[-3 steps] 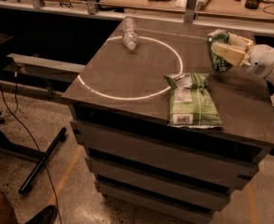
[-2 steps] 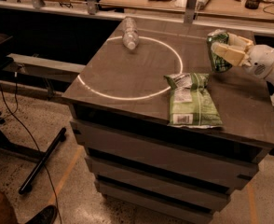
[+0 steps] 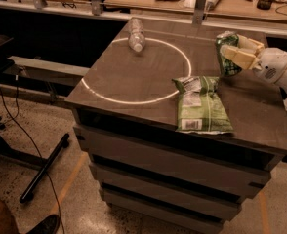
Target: Place green can upright
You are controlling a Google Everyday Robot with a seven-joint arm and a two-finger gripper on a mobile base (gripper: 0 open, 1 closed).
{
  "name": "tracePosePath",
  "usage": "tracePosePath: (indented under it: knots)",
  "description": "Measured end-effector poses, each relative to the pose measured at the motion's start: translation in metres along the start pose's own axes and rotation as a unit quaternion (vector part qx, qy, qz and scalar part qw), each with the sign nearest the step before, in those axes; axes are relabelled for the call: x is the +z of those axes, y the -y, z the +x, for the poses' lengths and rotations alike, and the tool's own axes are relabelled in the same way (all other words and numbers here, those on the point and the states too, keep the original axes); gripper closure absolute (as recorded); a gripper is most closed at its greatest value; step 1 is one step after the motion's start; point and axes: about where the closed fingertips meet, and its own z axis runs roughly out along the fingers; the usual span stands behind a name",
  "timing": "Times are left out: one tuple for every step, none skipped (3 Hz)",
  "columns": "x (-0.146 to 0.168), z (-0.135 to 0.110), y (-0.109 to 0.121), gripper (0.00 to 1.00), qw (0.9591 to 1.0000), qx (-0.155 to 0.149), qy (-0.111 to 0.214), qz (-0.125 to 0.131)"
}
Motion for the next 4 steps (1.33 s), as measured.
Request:
tracePosePath:
  knots:
    - [0.0007,0.0017,0.0013,1.00,0.9998,0.001,-0.021,0.000]
    - [0.0011,0.0052,0.0024,1.00,0.9992,-0.001,-0.039,0.002]
    - [0.0012,0.0071,0.0029,1.00,0.9989,-0.003,-0.047,0.004]
    - [0.0011,0.0073,0.0030,1.00,0.9989,-0.003,-0.048,0.005]
